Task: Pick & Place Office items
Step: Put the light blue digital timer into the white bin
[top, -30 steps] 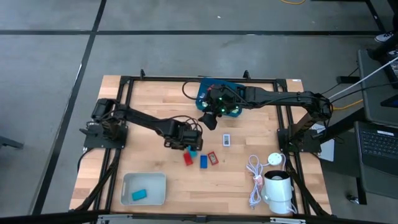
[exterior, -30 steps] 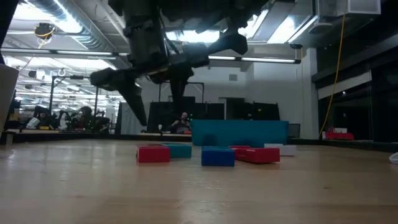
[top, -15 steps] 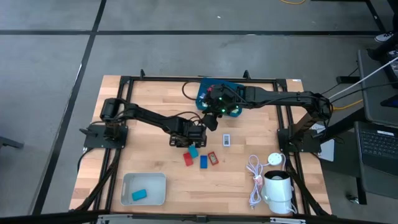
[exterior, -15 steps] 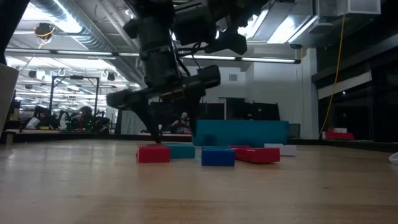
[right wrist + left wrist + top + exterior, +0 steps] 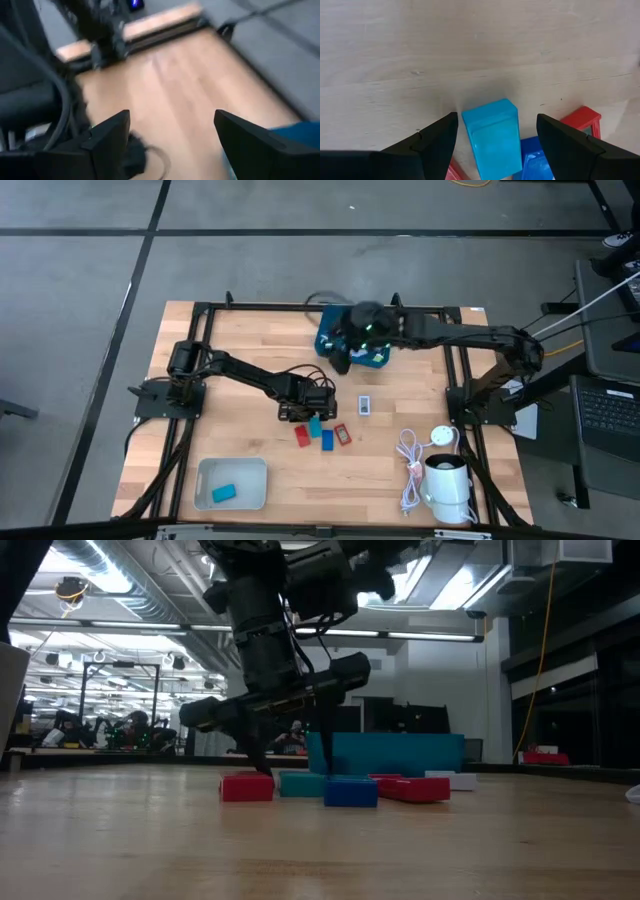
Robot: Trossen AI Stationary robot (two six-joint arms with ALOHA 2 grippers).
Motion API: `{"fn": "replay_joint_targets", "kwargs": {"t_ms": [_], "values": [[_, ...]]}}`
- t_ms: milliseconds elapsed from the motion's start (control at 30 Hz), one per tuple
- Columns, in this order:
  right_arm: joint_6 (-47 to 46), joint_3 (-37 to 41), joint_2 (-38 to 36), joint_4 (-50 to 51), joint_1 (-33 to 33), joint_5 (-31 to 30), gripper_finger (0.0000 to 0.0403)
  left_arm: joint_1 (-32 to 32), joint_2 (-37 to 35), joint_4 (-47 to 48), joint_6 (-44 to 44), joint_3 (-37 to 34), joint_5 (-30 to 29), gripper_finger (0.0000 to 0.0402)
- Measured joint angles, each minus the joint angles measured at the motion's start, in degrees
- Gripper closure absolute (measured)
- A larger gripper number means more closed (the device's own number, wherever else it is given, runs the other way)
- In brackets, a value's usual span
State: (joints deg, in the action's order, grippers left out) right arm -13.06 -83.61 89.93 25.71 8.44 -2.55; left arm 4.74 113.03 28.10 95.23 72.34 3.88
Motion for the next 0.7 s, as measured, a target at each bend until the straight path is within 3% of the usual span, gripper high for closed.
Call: {"fn": "replay_joint_targets", "kwargs": {"t_ms": [333, 533, 700], "values": [[4.26, 1.98, -21.00, 2.74, 2.50, 0.62, 0.0105, 0.25, 0.18, -0.85, -0.56, -0.06, -0.44, 0.0135], [0.33, 9.05, -32.49, 3.08, 2.52, -3.04, 0.0105, 0.49, 0.24, -0.99, -0.23, -0.07, -0.33, 0.0135], [-2.82, 15.57, -37.34, 3.25, 2.52, -6.02, 0.0105, 1.48, 0.32, -0.08, -0.48, 0.00, -0.55, 0.0137]]}}
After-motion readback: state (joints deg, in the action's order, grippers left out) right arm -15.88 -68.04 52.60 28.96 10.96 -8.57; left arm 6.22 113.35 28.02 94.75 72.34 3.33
